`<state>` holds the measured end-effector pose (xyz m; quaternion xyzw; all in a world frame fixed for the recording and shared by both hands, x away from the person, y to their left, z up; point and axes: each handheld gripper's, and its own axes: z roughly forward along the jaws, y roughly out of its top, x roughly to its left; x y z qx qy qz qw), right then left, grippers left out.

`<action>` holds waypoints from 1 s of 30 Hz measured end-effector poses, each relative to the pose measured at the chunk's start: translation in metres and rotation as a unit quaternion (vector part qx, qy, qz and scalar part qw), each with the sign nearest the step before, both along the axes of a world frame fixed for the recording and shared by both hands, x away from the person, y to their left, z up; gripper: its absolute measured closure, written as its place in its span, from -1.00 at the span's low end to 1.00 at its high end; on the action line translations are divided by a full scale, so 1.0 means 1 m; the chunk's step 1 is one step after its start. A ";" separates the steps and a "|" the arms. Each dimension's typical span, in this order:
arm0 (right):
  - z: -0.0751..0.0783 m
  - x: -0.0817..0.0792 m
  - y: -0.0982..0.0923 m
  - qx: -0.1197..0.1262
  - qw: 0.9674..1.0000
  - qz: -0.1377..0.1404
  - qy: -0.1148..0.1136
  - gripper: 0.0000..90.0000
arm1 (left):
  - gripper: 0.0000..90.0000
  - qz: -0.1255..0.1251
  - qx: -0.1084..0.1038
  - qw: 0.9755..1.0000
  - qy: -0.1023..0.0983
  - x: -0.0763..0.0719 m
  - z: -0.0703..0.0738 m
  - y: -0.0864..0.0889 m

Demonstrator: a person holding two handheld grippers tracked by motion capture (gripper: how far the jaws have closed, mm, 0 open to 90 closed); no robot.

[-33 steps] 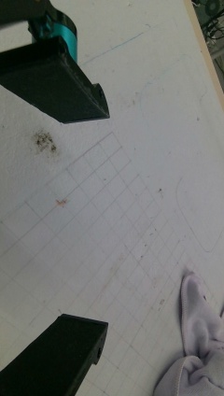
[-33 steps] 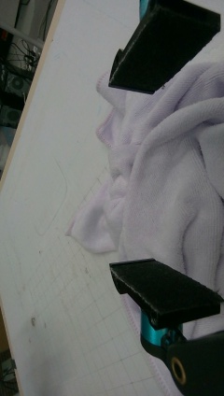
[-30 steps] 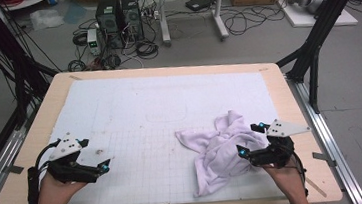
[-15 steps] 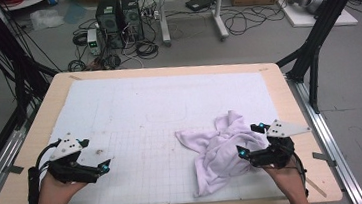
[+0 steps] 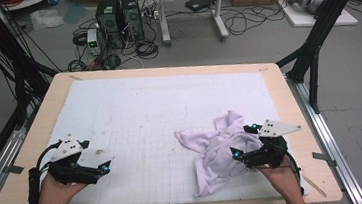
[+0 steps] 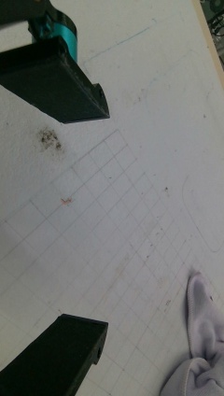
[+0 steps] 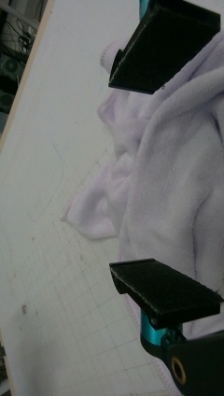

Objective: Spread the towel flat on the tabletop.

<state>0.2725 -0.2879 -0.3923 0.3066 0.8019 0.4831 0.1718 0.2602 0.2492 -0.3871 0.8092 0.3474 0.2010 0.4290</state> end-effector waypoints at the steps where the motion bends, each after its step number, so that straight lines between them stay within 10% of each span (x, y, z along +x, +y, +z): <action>1: -0.002 0.001 0.002 -0.004 1.000 0.002 0.003 -0.79 | -0.96 0.000 0.001 1.000 0.000 0.000 0.000 0.000; 10: -0.027 0.009 0.021 -0.068 0.997 0.017 0.037 -0.67 | -0.96 -0.003 0.002 1.000 0.006 0.001 -0.003 -0.002; 30: -0.035 0.012 0.023 -0.086 0.994 0.011 0.069 0.14 | -0.96 -0.005 0.003 1.000 0.013 0.003 -0.009 -0.005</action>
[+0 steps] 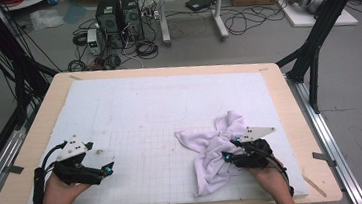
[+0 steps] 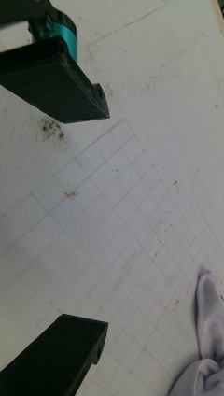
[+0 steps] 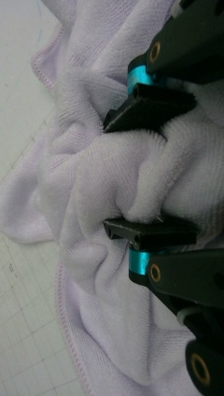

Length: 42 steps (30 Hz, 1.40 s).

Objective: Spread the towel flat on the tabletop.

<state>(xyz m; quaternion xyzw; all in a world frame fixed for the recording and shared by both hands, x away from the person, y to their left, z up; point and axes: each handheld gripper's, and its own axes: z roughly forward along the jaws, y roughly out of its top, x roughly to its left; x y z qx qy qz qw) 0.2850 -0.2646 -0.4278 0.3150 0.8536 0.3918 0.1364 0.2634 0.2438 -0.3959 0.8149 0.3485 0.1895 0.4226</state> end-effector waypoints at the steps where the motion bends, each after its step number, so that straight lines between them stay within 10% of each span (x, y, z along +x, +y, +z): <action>1: 0.000 0.000 0.000 -0.002 1.000 0.001 0.003 0.18 | -0.96 0.000 0.000 1.000 0.000 0.000 0.000 0.000; 16: 0.009 0.004 -0.006 0.028 0.999 0.010 0.019 0.51 | -0.96 0.001 0.000 1.000 0.003 0.002 -0.003 -0.001; 25: 0.052 0.017 0.015 0.071 0.997 0.036 0.004 0.53 | -0.96 0.001 -0.003 1.000 -0.001 0.002 -0.001 -0.002; 36: 0.111 0.039 0.110 0.103 0.988 0.118 -0.015 0.53 | -0.96 0.004 -0.010 1.000 -0.007 0.002 0.002 0.002; 42: 0.100 0.038 0.160 0.105 0.980 0.167 0.003 0.50 | -0.96 0.006 -0.014 1.000 -0.010 0.002 0.004 0.004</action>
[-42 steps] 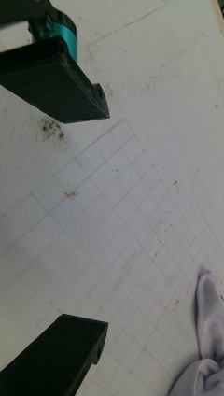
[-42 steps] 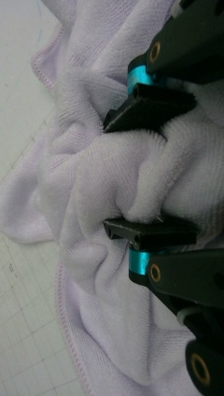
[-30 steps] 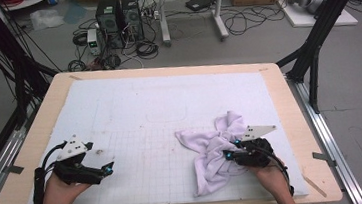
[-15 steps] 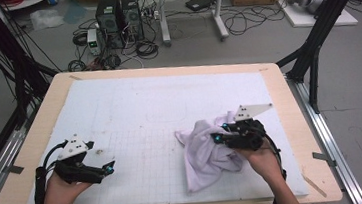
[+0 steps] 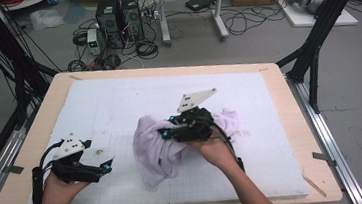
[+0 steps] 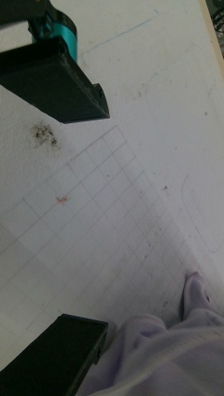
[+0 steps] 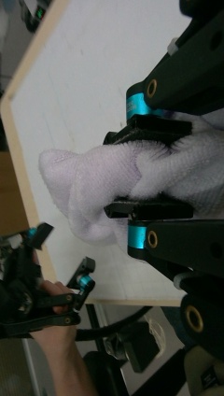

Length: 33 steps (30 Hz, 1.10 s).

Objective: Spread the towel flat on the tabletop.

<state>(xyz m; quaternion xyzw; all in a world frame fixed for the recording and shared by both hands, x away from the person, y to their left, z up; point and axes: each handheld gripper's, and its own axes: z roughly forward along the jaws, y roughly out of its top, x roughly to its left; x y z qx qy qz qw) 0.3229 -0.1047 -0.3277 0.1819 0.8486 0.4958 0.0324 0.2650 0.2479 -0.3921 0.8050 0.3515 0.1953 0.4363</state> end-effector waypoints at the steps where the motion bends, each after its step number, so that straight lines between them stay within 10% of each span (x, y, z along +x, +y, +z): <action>1: -0.009 0.000 0.005 -0.004 1.000 0.005 0.010 0.48 | -0.96 -0.001 0.000 1.000 0.000 0.000 0.000 0.000; 7: -0.068 -0.009 0.011 -0.061 0.995 0.034 0.075 -0.06 | -0.96 -0.012 -0.001 1.000 0.002 0.001 0.000 -0.006; 16: -0.043 -0.036 -0.073 -0.004 0.999 -0.040 0.004 -0.33 | -0.95 -0.051 -0.005 0.999 0.002 0.007 0.004 -0.034; 21: -0.059 -0.035 -0.107 -0.053 0.995 -0.086 -0.008 -0.33 | -0.92 -0.078 -0.008 0.997 0.000 0.012 0.008 -0.055; 27: -0.083 -0.038 -0.121 -0.074 0.991 -0.109 0.000 -0.30 | -0.66 -0.125 -0.008 0.992 0.003 0.024 0.012 -0.085; 33: -0.099 -0.033 -0.118 -0.107 0.987 -0.121 -0.013 -0.09 | -0.21 -0.184 -0.007 0.982 0.034 0.045 0.002 -0.123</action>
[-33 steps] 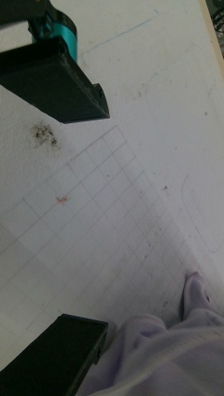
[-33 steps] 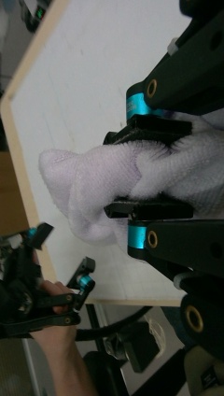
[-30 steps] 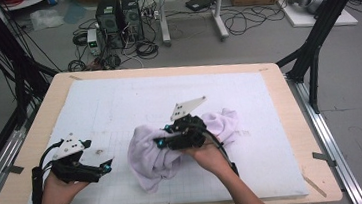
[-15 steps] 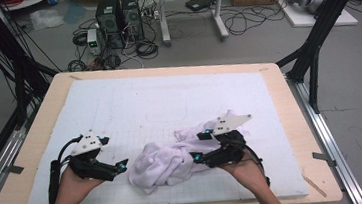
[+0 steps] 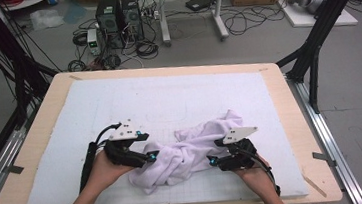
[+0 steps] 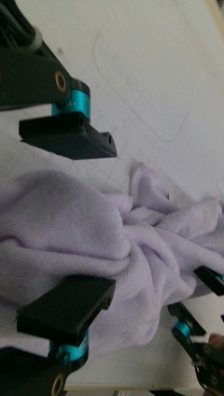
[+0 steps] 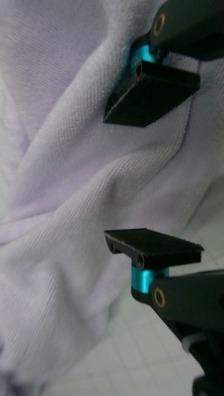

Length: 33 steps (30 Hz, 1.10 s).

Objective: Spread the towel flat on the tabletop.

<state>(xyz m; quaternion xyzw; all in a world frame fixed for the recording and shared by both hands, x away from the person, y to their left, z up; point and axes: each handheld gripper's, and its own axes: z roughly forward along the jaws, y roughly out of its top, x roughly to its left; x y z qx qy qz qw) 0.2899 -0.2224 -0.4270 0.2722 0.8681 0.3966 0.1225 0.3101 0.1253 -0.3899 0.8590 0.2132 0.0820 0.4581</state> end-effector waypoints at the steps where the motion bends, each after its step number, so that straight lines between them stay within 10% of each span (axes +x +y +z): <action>1: -0.003 0.002 0.002 -0.006 1.000 0.001 0.000 -0.01 | -0.08 -0.009 0.006 1.000 0.005 0.002 -0.003 -0.004; 8: -0.012 0.008 0.010 -0.017 0.999 0.030 0.018 0.89 | 0.89 -0.058 0.050 0.997 0.030 0.000 -0.018 -0.010; 18: 0.009 0.012 0.035 0.030 0.997 0.066 0.016 0.91 | 0.93 -0.015 0.050 0.998 0.017 -0.026 -0.005 0.045; 28: 0.017 -0.020 0.064 0.044 0.988 0.145 0.035 0.91 | 0.91 -0.005 0.032 0.999 0.017 -0.064 -0.003 0.083; 33: 0.021 -0.035 0.043 0.062 0.987 0.144 0.042 0.65 | 0.33 -0.008 0.019 1.000 0.016 -0.058 0.004 0.079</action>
